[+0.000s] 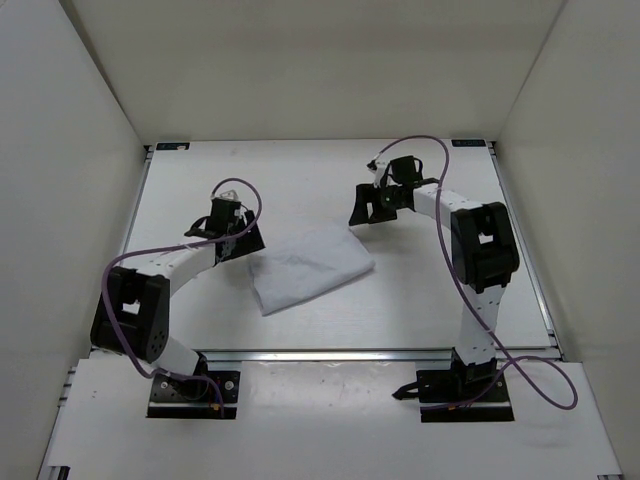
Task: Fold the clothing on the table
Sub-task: Fold the skirt
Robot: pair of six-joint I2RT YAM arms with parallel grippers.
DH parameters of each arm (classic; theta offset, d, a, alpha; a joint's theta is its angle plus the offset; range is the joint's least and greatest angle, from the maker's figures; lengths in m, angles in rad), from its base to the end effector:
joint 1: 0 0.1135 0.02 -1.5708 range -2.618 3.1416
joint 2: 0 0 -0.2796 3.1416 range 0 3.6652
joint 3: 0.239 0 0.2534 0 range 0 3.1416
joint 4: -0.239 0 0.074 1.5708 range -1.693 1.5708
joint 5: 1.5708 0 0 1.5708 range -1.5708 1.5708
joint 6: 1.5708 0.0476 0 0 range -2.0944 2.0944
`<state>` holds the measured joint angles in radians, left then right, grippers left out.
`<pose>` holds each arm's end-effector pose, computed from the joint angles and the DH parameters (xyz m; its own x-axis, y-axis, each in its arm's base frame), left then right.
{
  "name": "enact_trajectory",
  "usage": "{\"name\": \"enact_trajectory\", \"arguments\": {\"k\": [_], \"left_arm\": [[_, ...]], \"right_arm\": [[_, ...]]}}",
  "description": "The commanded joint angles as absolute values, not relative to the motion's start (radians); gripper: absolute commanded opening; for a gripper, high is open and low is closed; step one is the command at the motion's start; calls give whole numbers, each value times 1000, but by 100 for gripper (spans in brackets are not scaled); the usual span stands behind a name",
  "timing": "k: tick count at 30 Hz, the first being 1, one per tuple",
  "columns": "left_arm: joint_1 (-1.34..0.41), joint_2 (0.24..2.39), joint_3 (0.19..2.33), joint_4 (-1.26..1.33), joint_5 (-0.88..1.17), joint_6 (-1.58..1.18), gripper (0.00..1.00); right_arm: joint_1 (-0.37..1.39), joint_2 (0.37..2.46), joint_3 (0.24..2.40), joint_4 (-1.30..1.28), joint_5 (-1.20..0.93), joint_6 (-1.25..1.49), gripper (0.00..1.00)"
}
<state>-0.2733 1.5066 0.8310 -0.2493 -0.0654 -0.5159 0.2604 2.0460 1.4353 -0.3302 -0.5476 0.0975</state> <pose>0.2944 -0.0793 0.1883 -0.7830 -0.2917 -0.5493 -0.1780 0.9513 -0.2515 0.4299 0.1402 0.1774 -0.8274 -0.1344 -0.5453 -0.4377 0.7628 0.4761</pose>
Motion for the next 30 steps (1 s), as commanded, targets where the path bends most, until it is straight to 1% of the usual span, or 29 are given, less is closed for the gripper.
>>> {"name": "enact_trajectory", "arguments": {"k": [1,2,3,4,7,9,11,12,13,15,17,21,23,27,28,29,30], "left_arm": [[-279,1404,859,-296,-98,-505,89],[-281,1388,862,-304,-97,-506,96],[-282,1365,867,-317,-98,-499,99],[-287,1333,868,-351,-95,-503,99],[-320,1235,844,-391,-109,-534,96],[-351,1172,805,-399,-120,-560,90],[-382,1148,749,-399,-127,-593,72],[-382,1137,735,-399,-111,-598,67],[-390,1132,712,-394,-101,-607,55],[-397,1120,663,-371,-65,-624,34],[-435,1108,640,-345,-72,-653,25],[-456,1114,598,-253,-34,-681,18],[-468,1141,583,-235,-38,-689,17],[-468,1198,562,-183,-8,-689,22],[-478,1215,560,-178,-17,-695,22],[-476,1223,552,-182,-26,-696,21],[-479,1251,554,-192,-31,-698,20]], "right_arm": [[236,1964,1459,-351,-535,57,73],[236,1939,1448,-350,-538,48,74],[235,1918,1428,-354,-549,43,77],[232,1911,1413,-363,-555,40,78],[244,1849,1323,-353,-566,22,78],[258,1832,1269,-342,-554,17,78],[270,1825,1226,-348,-543,11,77],[278,1827,1218,-354,-531,11,77],[290,1830,1198,-354,-535,9,75],[293,1839,1195,-373,-531,8,75],[288,1851,1183,-382,-531,8,74],[282,1861,1163,-387,-532,11,72],[285,1861,1157,-385,-529,12,71],[284,1879,1149,-382,-534,11,63],[285,1890,1157,-387,-525,11,59],[293,1907,1166,-385,-525,6,57],[291,1913,1173,-394,-520,6,54]]}}
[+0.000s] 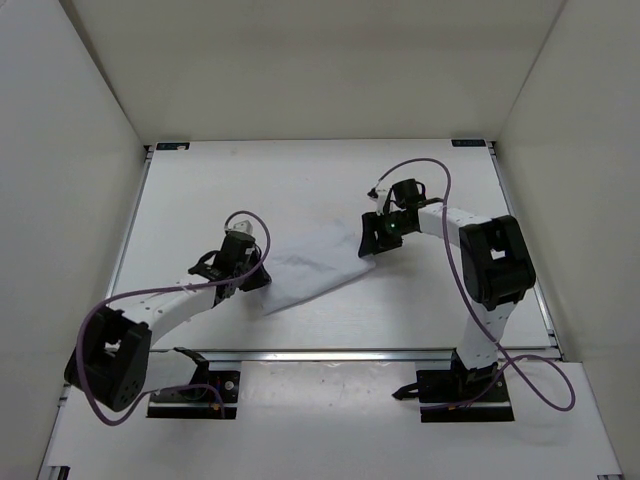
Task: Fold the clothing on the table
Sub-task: Fold the skirt
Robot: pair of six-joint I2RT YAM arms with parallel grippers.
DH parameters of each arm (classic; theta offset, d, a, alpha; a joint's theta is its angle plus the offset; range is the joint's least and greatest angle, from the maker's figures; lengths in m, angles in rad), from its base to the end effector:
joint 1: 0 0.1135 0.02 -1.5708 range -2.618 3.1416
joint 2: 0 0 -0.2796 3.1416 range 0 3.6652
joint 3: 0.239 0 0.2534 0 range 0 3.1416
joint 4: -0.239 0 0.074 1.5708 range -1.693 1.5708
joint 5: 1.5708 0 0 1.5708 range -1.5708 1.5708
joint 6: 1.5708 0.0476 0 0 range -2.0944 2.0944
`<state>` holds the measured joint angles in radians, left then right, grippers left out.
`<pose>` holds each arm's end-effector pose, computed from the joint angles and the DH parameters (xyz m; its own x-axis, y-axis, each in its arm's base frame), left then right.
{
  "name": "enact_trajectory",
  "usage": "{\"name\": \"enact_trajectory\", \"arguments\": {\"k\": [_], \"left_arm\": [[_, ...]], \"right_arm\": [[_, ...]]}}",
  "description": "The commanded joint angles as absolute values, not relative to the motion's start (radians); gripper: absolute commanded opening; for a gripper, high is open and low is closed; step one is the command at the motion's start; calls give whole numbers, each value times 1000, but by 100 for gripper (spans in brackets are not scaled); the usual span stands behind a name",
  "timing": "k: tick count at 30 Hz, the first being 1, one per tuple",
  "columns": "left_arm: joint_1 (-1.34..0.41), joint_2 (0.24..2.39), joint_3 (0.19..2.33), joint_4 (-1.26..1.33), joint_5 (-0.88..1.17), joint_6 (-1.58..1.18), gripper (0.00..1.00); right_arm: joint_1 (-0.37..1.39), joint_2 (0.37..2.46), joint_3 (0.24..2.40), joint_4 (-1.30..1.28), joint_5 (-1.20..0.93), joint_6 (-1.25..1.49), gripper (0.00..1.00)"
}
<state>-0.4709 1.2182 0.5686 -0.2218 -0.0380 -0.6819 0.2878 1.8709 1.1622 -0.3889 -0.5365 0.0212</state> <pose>0.2094 -0.1046 0.1817 -0.8015 -0.2987 -0.5181 -0.0947 0.9188 -0.3832 0.3584 0.1315 0.1636 -0.8632 -0.2365 -0.4460 -0.4491 0.7632 0.4645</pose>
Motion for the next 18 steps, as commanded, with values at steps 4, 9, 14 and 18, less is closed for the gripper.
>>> {"name": "enact_trajectory", "arguments": {"k": [4,9,14,18], "left_arm": [[-492,1324,584,-235,-60,-701,4],[-489,1374,629,-319,-107,-703,0],[-486,1394,637,-334,-107,-703,0],[-483,1450,666,-331,-69,-687,0]], "right_arm": [[302,1951,1192,-413,-523,-15,41],[284,1979,1206,-410,-547,-12,21],[268,1990,1197,-390,-581,-11,0],[239,1979,1207,-391,-566,-9,0]]}}
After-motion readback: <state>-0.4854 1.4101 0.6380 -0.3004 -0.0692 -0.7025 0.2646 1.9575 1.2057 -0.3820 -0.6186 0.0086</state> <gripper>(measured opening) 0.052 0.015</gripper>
